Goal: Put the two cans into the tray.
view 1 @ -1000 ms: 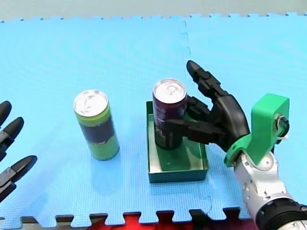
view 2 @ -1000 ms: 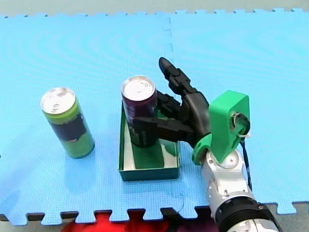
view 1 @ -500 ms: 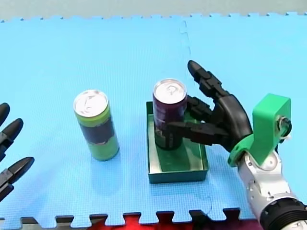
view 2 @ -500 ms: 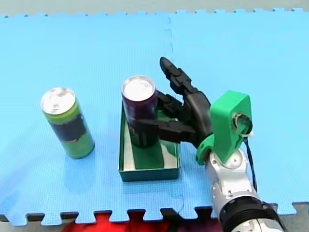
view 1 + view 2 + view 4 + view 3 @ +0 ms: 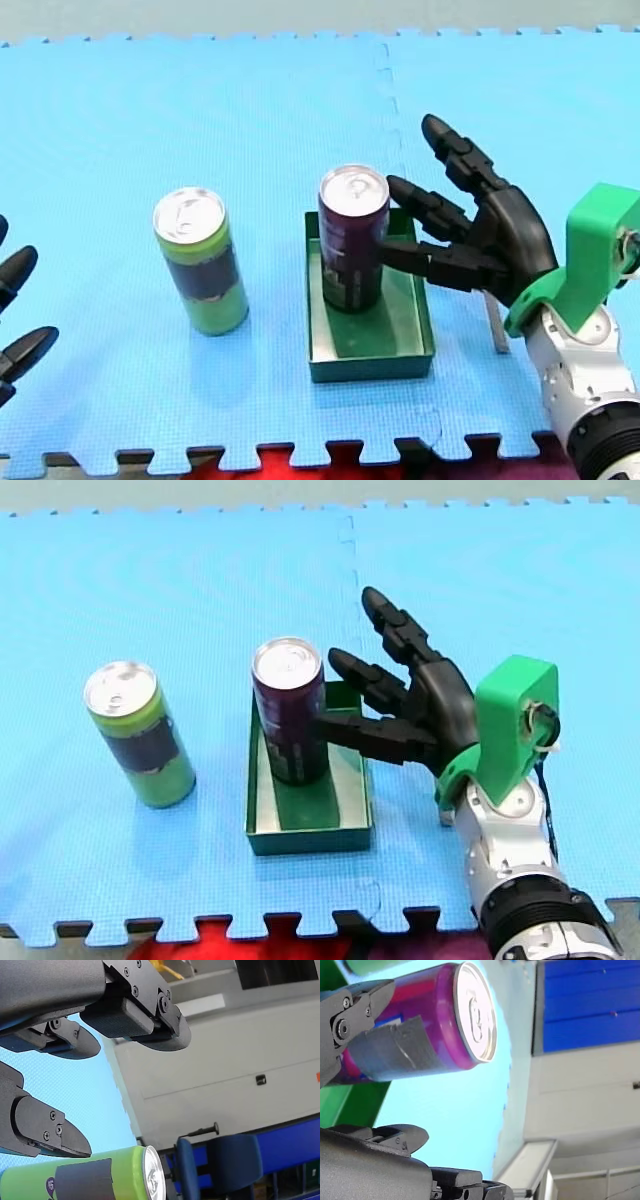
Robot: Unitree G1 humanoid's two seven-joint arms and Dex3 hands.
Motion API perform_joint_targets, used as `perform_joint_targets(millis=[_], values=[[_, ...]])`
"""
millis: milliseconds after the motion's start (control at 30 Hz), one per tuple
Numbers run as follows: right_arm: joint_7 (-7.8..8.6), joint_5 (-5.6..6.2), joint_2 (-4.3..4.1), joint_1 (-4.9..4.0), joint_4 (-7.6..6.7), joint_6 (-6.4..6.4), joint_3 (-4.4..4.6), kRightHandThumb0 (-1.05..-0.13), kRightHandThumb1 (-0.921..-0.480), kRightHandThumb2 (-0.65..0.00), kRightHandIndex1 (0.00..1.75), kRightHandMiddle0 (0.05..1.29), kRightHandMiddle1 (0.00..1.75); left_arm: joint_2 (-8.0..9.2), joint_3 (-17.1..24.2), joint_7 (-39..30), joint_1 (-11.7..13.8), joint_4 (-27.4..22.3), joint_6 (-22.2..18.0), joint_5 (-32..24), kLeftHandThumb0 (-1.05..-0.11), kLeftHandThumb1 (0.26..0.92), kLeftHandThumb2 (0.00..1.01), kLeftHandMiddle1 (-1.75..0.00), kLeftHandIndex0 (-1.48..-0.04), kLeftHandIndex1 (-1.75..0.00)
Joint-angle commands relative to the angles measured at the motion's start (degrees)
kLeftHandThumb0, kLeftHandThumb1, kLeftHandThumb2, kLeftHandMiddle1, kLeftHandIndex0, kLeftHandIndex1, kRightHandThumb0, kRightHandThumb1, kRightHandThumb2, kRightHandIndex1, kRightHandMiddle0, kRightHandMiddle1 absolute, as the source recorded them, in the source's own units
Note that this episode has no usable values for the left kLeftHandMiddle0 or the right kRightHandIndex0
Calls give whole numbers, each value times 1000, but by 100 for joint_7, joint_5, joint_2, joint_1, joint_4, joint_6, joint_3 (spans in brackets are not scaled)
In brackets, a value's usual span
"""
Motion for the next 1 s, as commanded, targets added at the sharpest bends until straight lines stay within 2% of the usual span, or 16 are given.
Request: perform_joint_targets(millis=[0, 133, 367, 667, 800, 967], values=[[14, 24, -52, -37, 13, -5, -28, -706, -625, 0, 0, 84, 0, 48, 35, -37, -50, 69, -48, -47, -1046, 868, 1, -1, -525, -3], [-11, 22, -69, -7, -33, -32, -44, -702, -626, 0, 1, 86, 1, 90, 78, -149, -129, 206, -98, -109, -1043, 868, 0, -2, -529, -4], [5, 28, -191, 19, -75, -41, -88, -700, -630, -1, 6, 92, 2, 133, 129, -305, -210, 349, -172, -191, -1040, 866, 0, -3, -533, -3], [76, 80, -314, 171, -263, -20, -131, -700, -630, 0, 10, 95, 2, 155, 142, -305, -195, 307, -171, -179, -1043, 867, 0, -2, -538, -2], [149, 122, -423, 229, -320, -8, -174, -699, -630, 0, 9, 98, 3, 154, 140, -301, -183, 283, -172, -174, -1043, 867, 0, -2, -538, -1], [278, 187, -585, 322, -330, -62, -242, -703, -630, 0, 9, 97, 1, 163, 154, -301, -178, 276, -159, -189, -1042, 866, 0, -2, -537, 0]])
